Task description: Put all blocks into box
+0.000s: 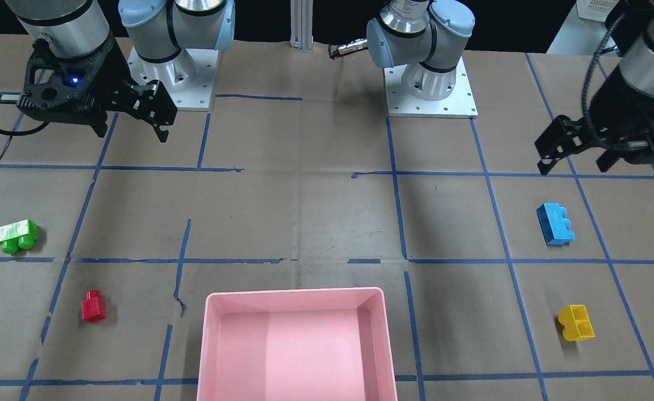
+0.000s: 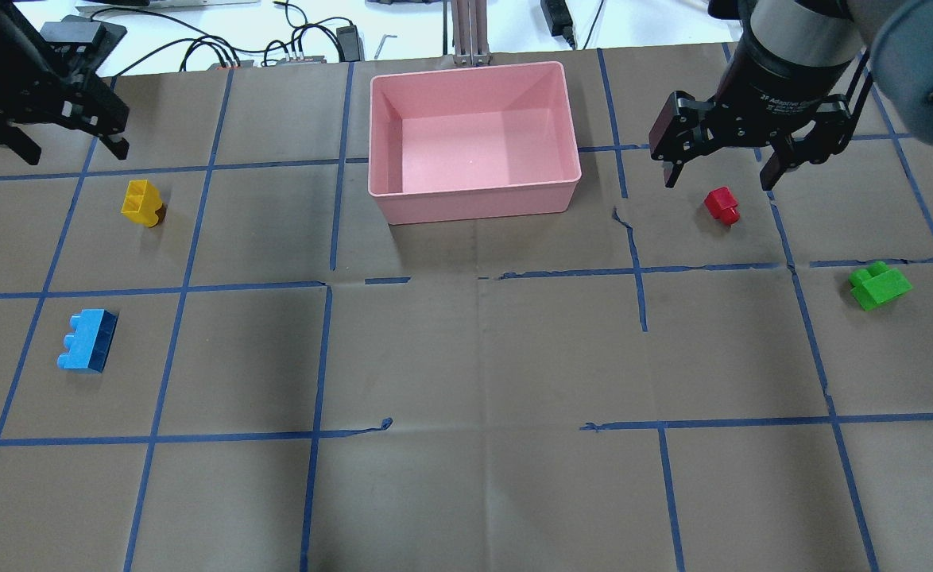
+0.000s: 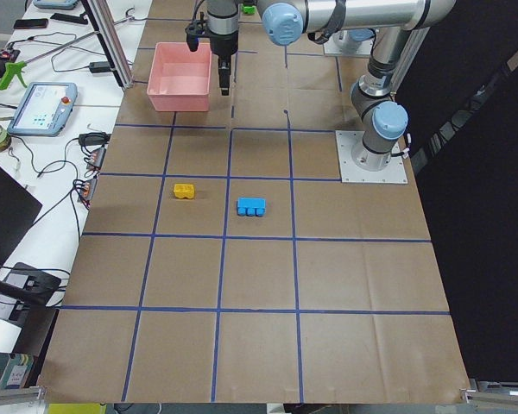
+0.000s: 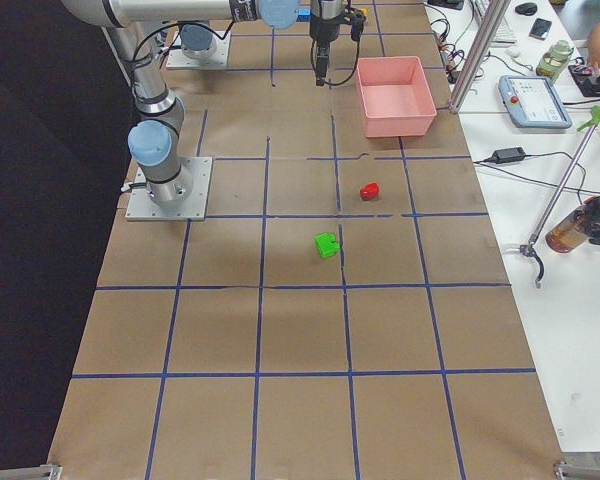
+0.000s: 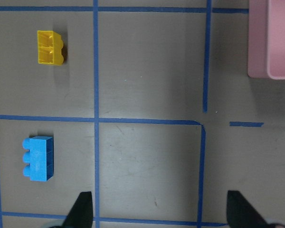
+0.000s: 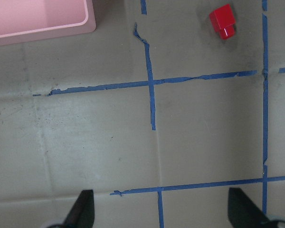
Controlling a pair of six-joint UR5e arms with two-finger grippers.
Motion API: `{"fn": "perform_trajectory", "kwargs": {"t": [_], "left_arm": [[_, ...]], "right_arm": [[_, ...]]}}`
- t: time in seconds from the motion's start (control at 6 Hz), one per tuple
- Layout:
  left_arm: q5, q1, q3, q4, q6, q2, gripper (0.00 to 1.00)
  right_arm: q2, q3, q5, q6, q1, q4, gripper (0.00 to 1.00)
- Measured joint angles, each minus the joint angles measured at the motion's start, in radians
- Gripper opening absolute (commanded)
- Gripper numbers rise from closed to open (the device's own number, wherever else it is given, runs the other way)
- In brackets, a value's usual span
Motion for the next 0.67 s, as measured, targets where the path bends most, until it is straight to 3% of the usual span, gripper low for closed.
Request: {"fn": "perform_trajectory", "kwargs": {"t": [0.33, 0.67], "left_arm": [[-0.002, 0.153, -0.058, 0.025, 0.186, -0.036, 0.99], [-0.005, 0.242, -0.218, 0.213, 0.365, -0.060, 0.99]], "right_arm": [[0.006, 0.001, -0.007, -0.076, -0.087, 0.002, 1.00], [0.007, 0.007, -0.009, -0.412, -0.289, 0.010, 1.00]]}}
